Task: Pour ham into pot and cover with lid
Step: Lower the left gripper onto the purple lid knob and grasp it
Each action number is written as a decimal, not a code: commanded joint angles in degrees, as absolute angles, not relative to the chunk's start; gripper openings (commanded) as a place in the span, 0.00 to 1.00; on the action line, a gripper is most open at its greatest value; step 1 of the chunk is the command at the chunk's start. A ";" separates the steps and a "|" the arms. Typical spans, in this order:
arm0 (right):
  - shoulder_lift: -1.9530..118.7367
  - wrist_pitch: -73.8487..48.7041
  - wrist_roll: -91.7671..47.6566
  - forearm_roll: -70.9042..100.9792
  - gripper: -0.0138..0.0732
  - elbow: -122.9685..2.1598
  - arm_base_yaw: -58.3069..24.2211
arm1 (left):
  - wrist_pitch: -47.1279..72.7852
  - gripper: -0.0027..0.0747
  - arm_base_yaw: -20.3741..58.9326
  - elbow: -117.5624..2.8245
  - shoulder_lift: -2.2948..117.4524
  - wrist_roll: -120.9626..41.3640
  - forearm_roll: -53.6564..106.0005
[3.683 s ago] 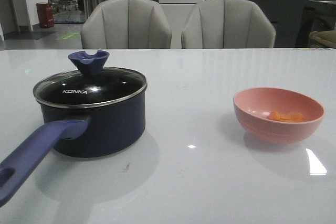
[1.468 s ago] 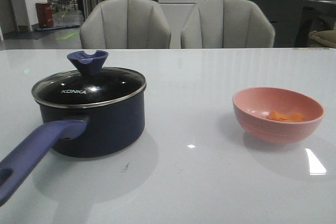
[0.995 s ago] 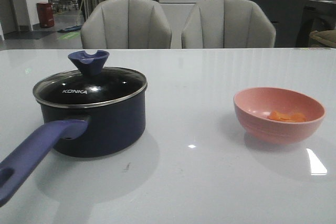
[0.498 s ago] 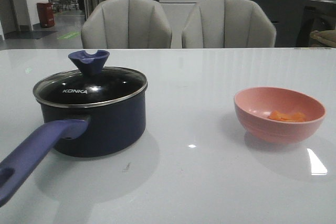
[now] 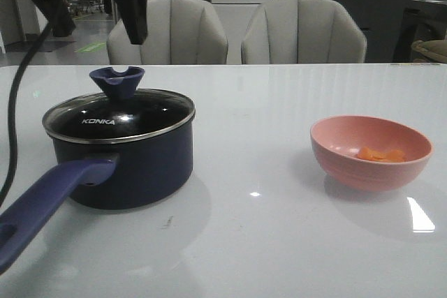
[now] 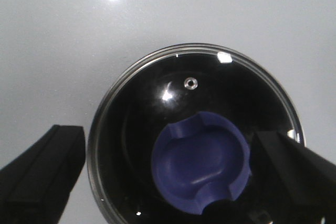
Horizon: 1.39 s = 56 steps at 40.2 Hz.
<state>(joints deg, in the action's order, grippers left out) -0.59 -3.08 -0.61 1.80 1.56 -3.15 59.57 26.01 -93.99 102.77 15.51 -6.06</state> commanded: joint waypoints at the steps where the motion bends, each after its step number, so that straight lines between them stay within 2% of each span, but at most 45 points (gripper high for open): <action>1: -1.70 1.46 -0.75 1.13 0.34 1.26 -2.77 | 61.68 0.88 26.37 -99.84 103.18 17.73 -4.52; 12: -1.70 1.46 -0.75 1.13 0.34 1.26 -2.77 | 69.16 0.88 26.27 -103.92 108.22 21.09 -3.47; 35: -1.70 1.46 -0.75 1.13 0.34 1.26 -2.77 | 70.74 0.87 26.27 -103.92 111.16 25.03 0.66; 40: -1.70 1.46 -0.75 1.13 0.34 1.26 -2.77 | 71.54 0.75 26.27 -103.92 112.01 25.03 0.87; 46: -1.70 1.46 -0.75 1.13 0.34 1.26 -2.77 | 71.30 0.52 26.27 -104.01 112.14 25.03 0.87; 49: -1.70 1.46 -0.75 1.13 0.34 1.26 -2.77 | 71.30 0.44 26.27 -104.15 112.14 25.03 0.87; 56: -1.70 1.46 -0.75 1.13 0.34 1.26 -2.77 | 71.30 0.37 26.27 -104.15 112.14 25.03 0.87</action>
